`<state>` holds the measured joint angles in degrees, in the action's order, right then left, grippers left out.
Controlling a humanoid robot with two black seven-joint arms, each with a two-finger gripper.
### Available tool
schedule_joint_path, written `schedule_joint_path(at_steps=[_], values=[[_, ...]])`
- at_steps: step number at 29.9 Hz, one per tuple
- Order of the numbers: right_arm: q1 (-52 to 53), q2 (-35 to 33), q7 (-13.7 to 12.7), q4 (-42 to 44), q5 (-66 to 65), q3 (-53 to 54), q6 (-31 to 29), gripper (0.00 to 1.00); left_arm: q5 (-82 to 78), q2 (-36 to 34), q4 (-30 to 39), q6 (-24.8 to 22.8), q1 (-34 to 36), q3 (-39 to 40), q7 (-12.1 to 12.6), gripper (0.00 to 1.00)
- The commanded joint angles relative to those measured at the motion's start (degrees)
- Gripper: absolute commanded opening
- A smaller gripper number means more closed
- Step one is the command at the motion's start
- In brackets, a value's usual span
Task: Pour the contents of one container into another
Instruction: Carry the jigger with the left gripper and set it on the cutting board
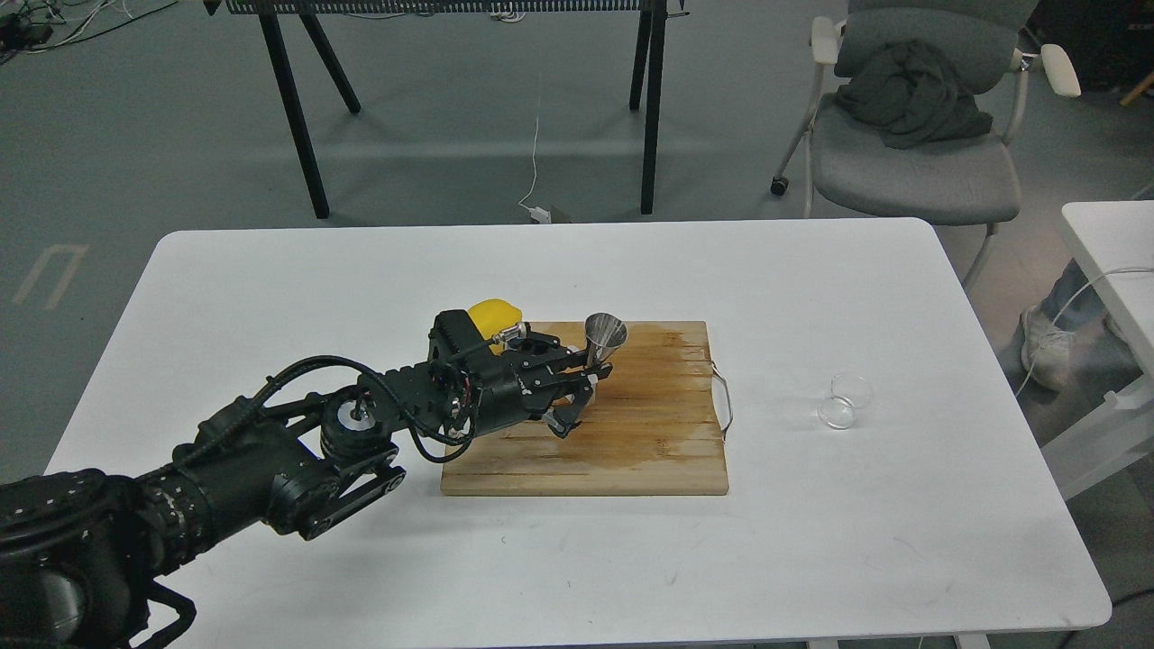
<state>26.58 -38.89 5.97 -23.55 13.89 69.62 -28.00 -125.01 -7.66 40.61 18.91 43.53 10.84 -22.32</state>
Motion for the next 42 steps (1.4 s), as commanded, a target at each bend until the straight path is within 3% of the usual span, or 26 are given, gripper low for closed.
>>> schedule_joint_path(at_steps=[1,15,27,33,42], values=[[-0.65,0.04,0.01,-1.14,0.00,0.08,0.00,1.00,0.01,2.55,-4.39,1.56,-0.11,-0.47,0.00,0.07],[-0.74,0.13,0.09,-1.41,0.00,-0.01,0.00,1.00,0.01,5.37,-8.97,2.97,-0.11,-0.65,-0.09,0.11],[-0.83,0.22,0.09,-1.41,0.00,-0.10,0.00,1.00,0.01,5.46,-8.97,3.41,-1.61,-0.73,-0.26,0.17],[-0.74,0.22,0.09,-1.41,0.00,-0.19,0.00,1.00,0.01,5.20,-8.97,3.32,-1.61,-0.82,-0.52,0.29],[-0.74,0.22,0.09,-1.41,0.00,-0.19,0.00,1.00,0.01,5.20,-8.97,3.41,-1.87,-0.82,-0.53,0.29]])
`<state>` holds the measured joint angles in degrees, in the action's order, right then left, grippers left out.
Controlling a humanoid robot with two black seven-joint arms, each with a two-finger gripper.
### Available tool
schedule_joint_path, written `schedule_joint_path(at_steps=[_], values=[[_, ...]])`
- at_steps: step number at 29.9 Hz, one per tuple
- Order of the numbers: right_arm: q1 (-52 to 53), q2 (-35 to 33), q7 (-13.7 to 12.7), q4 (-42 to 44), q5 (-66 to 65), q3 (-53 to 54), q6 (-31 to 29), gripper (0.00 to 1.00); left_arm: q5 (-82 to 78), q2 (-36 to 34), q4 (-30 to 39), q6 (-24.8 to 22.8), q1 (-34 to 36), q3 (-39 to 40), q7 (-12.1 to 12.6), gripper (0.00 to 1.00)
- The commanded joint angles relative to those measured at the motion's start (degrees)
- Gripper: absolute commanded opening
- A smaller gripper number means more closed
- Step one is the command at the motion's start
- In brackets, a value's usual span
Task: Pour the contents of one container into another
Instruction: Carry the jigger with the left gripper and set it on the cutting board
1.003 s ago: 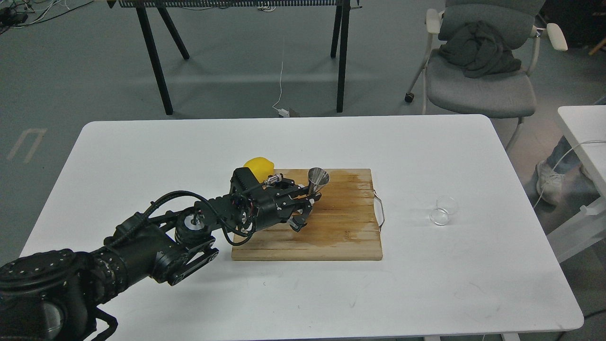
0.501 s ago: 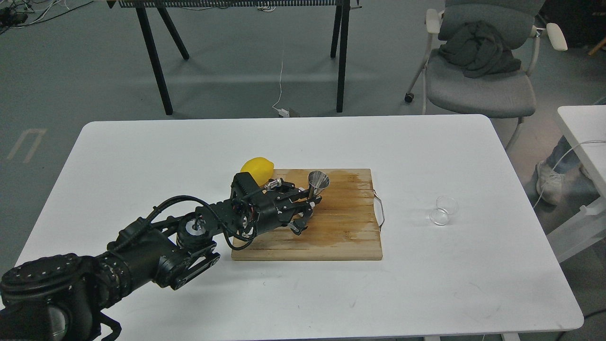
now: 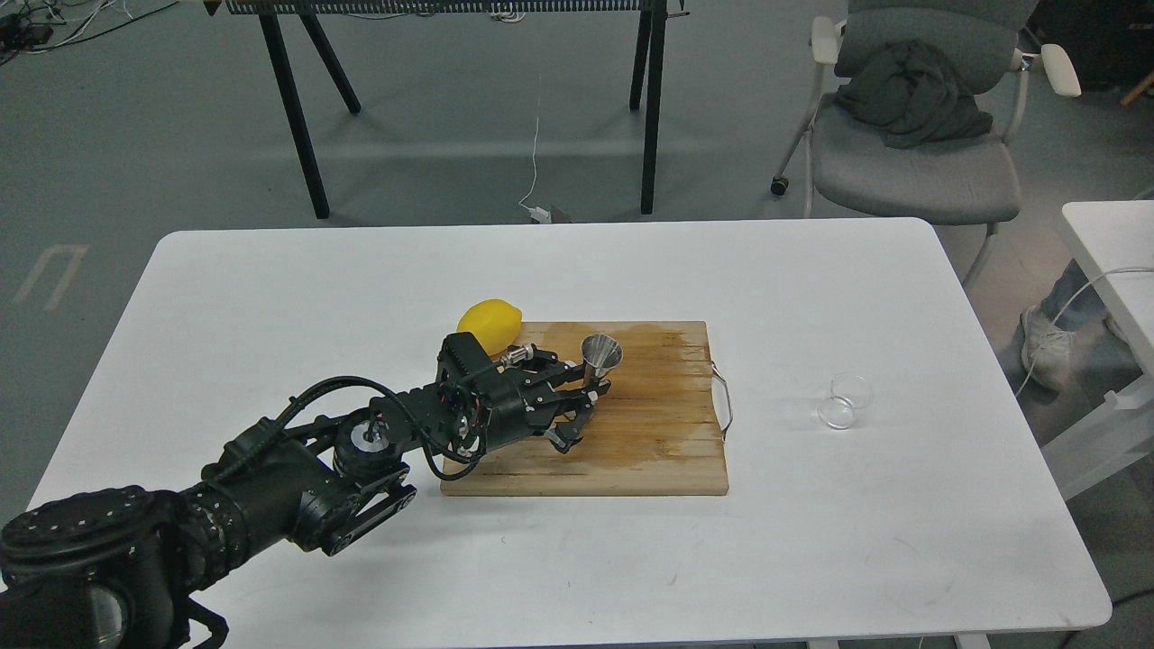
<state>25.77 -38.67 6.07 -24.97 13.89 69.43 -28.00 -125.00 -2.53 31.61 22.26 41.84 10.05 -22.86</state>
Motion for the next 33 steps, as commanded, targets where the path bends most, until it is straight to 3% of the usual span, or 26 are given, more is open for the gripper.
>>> schedule_joint_path(at_steps=[1,3,6,7,15,26,33], values=[[0.07,0.00,0.00,-0.08,0.00,0.00,0.00,1.00,0.00,0.07,0.03,0.06,-0.36,0.06,0.00,0.29],[0.07,0.00,0.00,-0.08,0.00,0.00,0.00,1.00,0.00,0.07,0.03,0.06,-0.45,0.06,0.00,0.31],[0.07,0.00,0.00,0.00,0.00,0.00,0.00,1.00,0.00,0.07,0.12,-0.03,-0.62,0.06,0.00,0.52],[0.07,0.00,0.00,0.00,0.00,0.00,0.00,1.00,0.00,-0.02,0.20,-0.03,-0.62,-0.02,0.00,0.53],[-0.02,-0.09,0.00,0.00,-0.09,0.00,0.00,1.00,0.00,-0.54,1.26,0.06,-1.59,0.06,0.09,0.57],[-0.37,-0.09,0.00,0.09,-0.09,0.09,0.00,1.00,0.00,-4.67,6.88,-0.29,-3.08,0.06,0.18,0.75],[-0.46,-0.09,0.00,0.18,-0.09,0.09,0.00,1.00,0.00,-9.33,9.25,-0.20,-3.08,0.15,0.09,0.76]])
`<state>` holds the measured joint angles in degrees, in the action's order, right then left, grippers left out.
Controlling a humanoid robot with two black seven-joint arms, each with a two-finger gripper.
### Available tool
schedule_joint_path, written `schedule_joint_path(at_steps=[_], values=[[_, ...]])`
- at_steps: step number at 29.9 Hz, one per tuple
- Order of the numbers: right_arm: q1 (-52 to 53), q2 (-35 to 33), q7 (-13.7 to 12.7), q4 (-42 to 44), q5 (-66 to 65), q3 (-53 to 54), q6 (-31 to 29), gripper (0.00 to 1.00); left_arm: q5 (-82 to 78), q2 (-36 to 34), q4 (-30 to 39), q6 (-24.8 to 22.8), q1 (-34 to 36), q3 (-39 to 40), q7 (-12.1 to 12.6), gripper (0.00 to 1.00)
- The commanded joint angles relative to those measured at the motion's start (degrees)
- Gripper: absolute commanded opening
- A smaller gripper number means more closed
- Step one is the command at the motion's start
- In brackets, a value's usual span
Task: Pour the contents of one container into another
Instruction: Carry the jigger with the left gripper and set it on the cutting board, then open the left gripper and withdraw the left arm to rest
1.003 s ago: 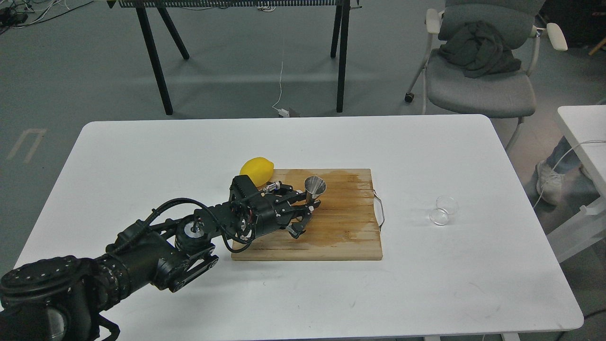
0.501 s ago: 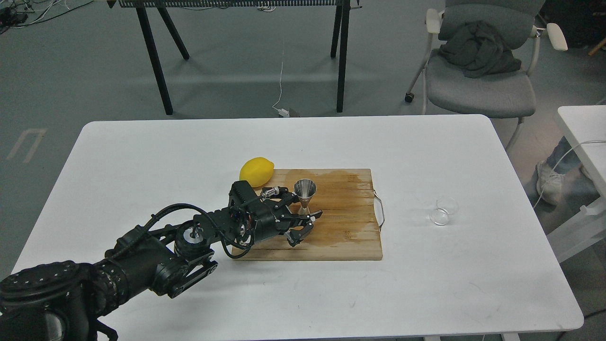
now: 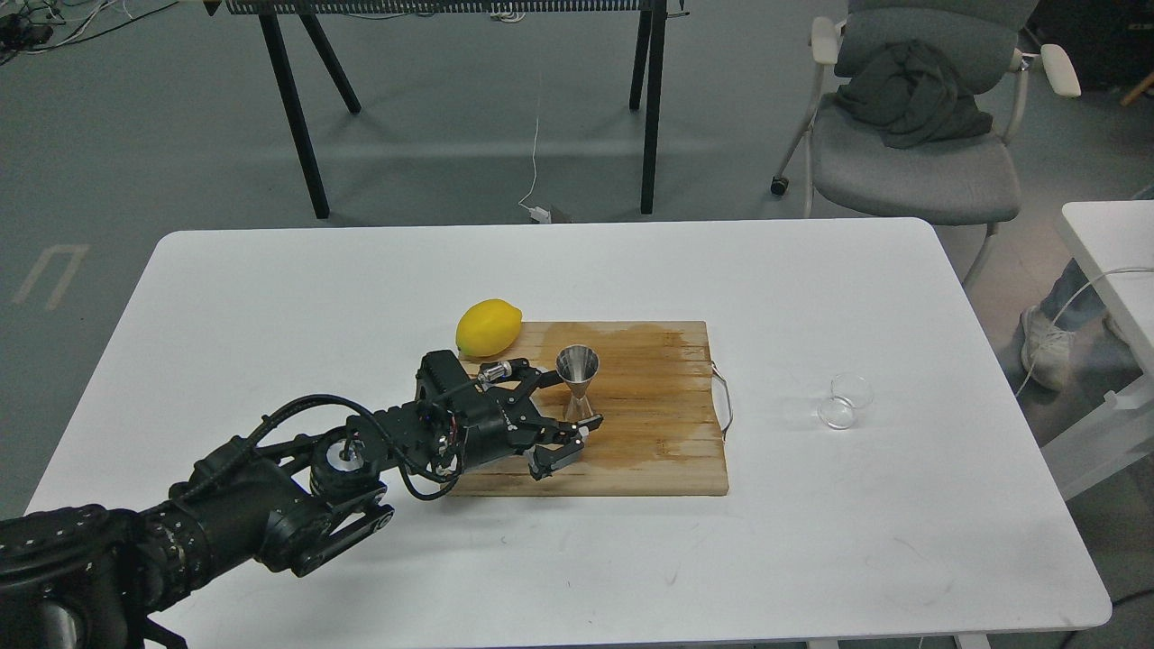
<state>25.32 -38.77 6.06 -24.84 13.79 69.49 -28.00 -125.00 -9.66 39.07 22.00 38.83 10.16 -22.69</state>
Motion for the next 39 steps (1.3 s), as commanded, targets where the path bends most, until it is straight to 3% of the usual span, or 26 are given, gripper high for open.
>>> schedule_joint_path(at_steps=[1,10,16,24,27,34,39], values=[[-0.01,0.01,0.01,0.05,0.00,0.03,0.00,1.00,0.00,-3.25,3.19,0.15,-0.07,0.03,-0.08,0.77],[-0.01,-0.08,0.01,0.23,0.00,0.12,0.00,1.00,0.00,-13.27,16.20,0.85,-4.98,1.35,0.01,0.79],[-1.15,-0.08,0.01,-0.03,0.09,0.30,0.00,1.00,0.28,-21.26,26.57,1.65,-7.27,10.38,0.01,0.83],[-4.75,-0.52,0.01,-3.80,0.18,1.00,0.00,1.00,37.33,-22.86,33.43,0.24,-7.89,18.74,-0.34,0.96],[-8.70,-1.13,-0.87,-9.59,0.88,1.96,0.00,1.00,49.20,-22.25,33.61,-4.05,-7.71,24.00,-0.34,0.98],[-21.97,-5.79,-0.87,-31.30,10.72,2.41,0.00,1.00,76.97,-20.05,31.68,-20.22,-7.45,40.53,-0.70,1.00],[-25.32,-5.27,-0.61,-35.72,10.90,2.32,0.00,1.00,96.22,-19.96,24.32,-26.47,-3.85,41.61,-0.17,1.00]])
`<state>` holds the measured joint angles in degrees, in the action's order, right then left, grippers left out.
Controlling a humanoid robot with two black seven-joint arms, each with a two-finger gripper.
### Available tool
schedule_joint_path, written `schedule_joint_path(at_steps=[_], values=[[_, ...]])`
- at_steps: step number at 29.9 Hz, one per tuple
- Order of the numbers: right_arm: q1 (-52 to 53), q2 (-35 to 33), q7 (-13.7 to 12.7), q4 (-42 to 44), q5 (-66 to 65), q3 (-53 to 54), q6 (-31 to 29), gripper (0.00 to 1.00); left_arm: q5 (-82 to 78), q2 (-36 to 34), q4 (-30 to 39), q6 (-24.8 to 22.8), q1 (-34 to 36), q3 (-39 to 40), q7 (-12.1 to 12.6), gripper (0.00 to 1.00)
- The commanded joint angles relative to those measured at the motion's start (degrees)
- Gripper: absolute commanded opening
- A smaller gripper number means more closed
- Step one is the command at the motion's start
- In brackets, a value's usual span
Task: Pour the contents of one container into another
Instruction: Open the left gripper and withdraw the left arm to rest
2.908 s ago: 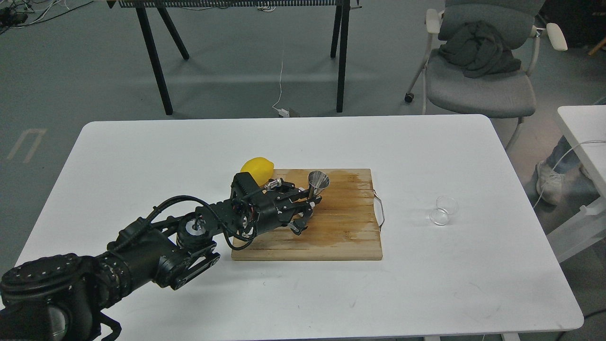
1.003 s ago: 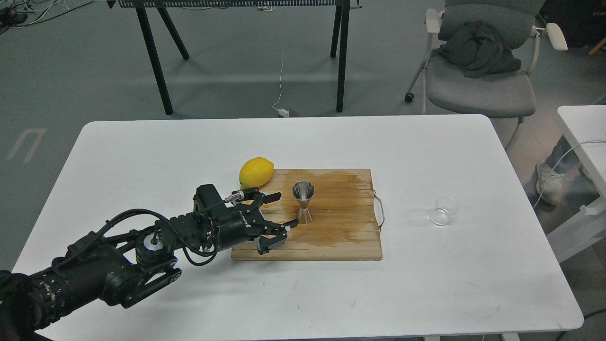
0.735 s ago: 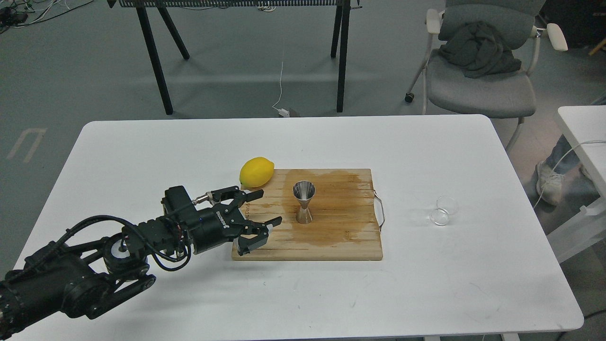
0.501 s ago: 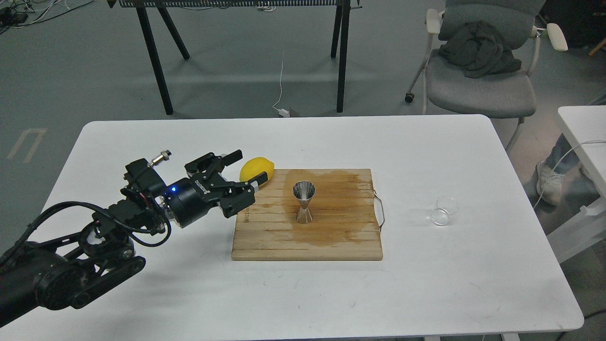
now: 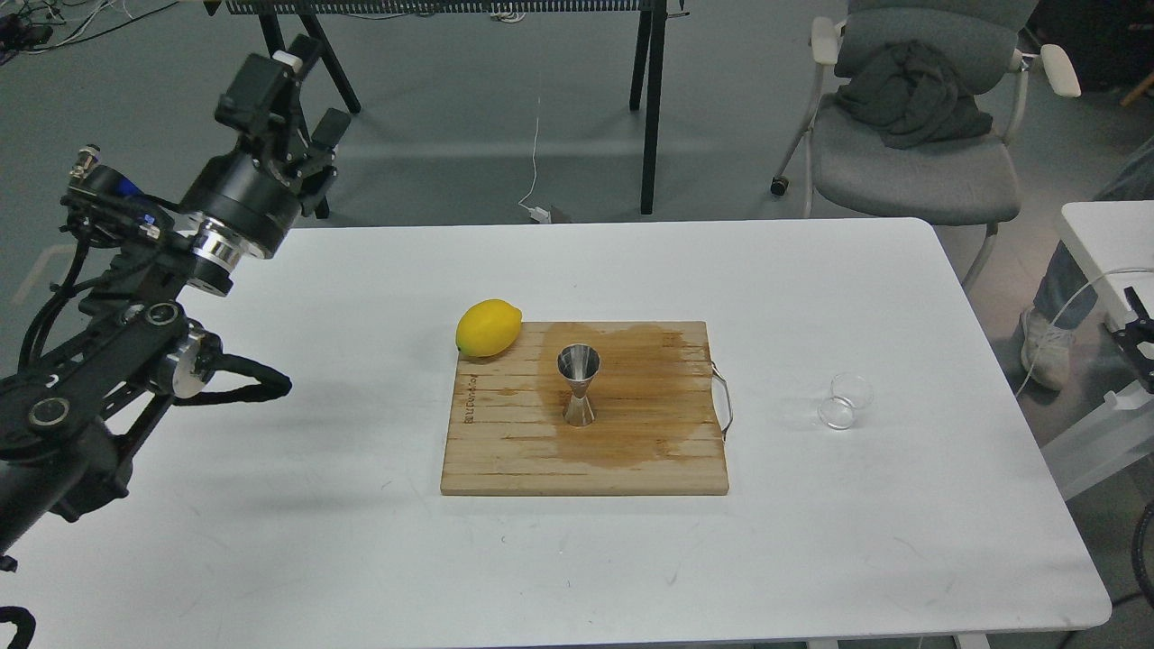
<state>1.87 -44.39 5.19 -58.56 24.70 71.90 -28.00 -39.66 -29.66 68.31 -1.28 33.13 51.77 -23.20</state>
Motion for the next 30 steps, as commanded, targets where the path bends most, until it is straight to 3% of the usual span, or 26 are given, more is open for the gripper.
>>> schedule_joint_path(at_steps=[1,8,13,17,22,30], values=[[-2.04,0.45,0.35,-1.91,-0.09,-0.18,0.00,0.99,13.70,0.04,-6.77,-4.25,2.20,0.00,0.52,1.00],[-1.43,2.11,0.61,3.62,-0.18,0.08,0.00,0.99,26.64,2.06,-18.54,-19.71,3.87,1.06,0.43,1.00],[-0.81,4.14,0.09,2.84,-0.18,-0.89,0.00,1.00,31.91,4.43,-27.77,-26.40,5.36,1.41,1.22,1.00],[-2.21,5.11,0.17,-0.05,-0.18,-2.20,0.00,1.00,34.90,7.77,-32.36,-26.72,6.94,1.41,2.54,1.00],[-7.48,7.12,0.70,-4.80,-0.09,-2.65,0.00,0.99,35.44,8.30,-32.27,-26.72,7.21,1.32,2.63,1.00],[-10.92,16.08,0.88,-6.65,-0.09,-2.38,0.00,0.98,35.35,9.18,-31.04,-26.72,6.86,0.62,2.63,1.00]])
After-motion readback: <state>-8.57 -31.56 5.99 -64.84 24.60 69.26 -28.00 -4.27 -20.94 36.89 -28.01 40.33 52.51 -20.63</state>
